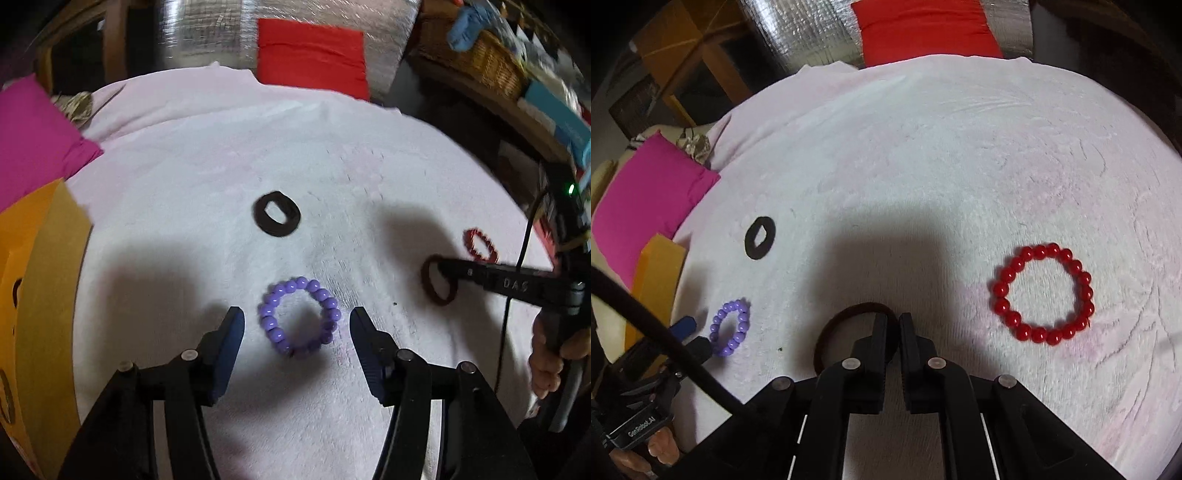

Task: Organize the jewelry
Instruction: 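Grasp the purple beaded bracelet with the left gripper while the right grasps the dark red ring, then carry the purple bracelet and dark red ring over the orange box with both grippers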

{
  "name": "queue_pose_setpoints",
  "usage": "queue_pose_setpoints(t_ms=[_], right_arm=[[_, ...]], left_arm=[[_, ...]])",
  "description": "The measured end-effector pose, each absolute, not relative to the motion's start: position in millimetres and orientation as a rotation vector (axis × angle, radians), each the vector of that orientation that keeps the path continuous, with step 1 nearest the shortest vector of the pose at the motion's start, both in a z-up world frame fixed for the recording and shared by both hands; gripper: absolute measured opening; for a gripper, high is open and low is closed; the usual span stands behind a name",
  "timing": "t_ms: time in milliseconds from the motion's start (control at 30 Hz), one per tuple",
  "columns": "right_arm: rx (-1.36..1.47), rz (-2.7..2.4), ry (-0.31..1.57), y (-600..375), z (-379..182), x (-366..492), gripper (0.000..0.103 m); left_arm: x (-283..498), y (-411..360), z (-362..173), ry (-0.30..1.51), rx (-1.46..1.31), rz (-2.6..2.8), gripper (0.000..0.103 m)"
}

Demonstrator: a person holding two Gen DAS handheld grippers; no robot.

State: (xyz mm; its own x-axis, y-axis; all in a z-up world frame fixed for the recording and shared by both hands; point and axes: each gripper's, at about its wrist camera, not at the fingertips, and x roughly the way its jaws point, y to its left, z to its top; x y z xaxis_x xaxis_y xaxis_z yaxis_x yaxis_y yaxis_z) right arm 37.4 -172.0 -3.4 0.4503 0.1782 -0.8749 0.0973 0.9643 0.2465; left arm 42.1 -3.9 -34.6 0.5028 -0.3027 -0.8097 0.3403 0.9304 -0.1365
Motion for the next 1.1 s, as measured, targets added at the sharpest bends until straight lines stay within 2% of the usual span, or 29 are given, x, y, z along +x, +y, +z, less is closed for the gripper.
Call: queue_pose_setpoints(t_ms=[267, 400, 533, 900, 1100], right_arm=[[0.254, 0.066, 1.111, -168, -6, 46, 0.009], [0.244, 0.075, 1.098, -169, -4, 42, 0.009], [0.204, 0.078, 1.076, -164, 0, 39, 0.007], [0.234, 0.086, 1.041, -161, 7, 37, 0.007], [0.235, 0.074, 1.068, -161, -1, 39, 0.007]], left_arm=[[50, -20, -48, 1.001, 0.082, -0.395, 0.06], [47, -22, -47, 0.987, 0.1, -0.396, 0.024], [49, -18, -44, 0.981, 0.059, -0.4, 0.009], [47, -2, -30, 0.937, 0.01, -0.388, 0.009], [52, -4, -40, 0.972, 0.051, -0.355, 0.009]])
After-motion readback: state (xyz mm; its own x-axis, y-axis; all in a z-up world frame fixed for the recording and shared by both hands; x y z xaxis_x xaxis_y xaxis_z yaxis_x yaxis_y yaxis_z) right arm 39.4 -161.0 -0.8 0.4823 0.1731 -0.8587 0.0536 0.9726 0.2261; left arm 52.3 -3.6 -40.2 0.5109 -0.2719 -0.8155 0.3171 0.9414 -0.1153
